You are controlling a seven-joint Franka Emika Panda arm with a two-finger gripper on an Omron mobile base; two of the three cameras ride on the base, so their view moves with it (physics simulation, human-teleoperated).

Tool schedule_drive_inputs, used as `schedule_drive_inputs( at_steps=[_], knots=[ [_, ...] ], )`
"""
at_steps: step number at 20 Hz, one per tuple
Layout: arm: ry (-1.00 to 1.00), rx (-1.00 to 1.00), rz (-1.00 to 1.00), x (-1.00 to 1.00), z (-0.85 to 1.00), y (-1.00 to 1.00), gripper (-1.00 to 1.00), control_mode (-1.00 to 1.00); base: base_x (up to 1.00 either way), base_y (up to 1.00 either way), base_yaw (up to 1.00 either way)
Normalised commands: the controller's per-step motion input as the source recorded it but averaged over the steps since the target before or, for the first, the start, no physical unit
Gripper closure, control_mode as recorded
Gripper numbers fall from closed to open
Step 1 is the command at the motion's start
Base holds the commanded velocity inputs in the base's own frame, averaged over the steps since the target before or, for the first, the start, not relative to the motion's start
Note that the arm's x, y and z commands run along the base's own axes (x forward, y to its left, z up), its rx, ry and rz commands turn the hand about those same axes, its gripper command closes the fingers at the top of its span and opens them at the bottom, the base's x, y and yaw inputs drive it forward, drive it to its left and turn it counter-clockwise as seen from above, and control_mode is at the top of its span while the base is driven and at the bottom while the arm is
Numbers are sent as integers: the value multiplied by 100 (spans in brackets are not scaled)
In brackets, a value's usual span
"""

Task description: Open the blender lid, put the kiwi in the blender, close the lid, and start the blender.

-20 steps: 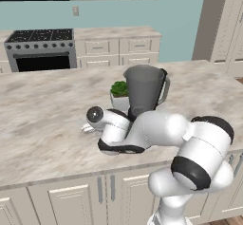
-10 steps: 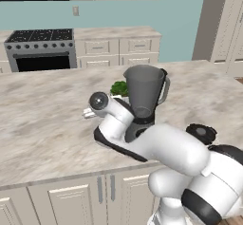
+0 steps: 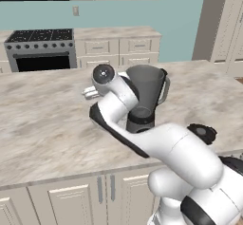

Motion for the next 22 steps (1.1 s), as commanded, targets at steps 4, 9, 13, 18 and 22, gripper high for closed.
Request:
schedule_drive_inputs(
  at_steps=[4,9,13,18,22],
  knots=[
    [0,0,0,-21,71,-35,100,-100,0,0,0],
    [0,1,0,-8,76,-43,100,-100,0,0,0],
    [0,6,0,0,53,-65,100,-100,0,0,0],
    [1,12,0,0,33,-76,100,-100,0,0,0],
    [12,14,3,6,0,-55,100,-100,0,0,0]
  ],
)
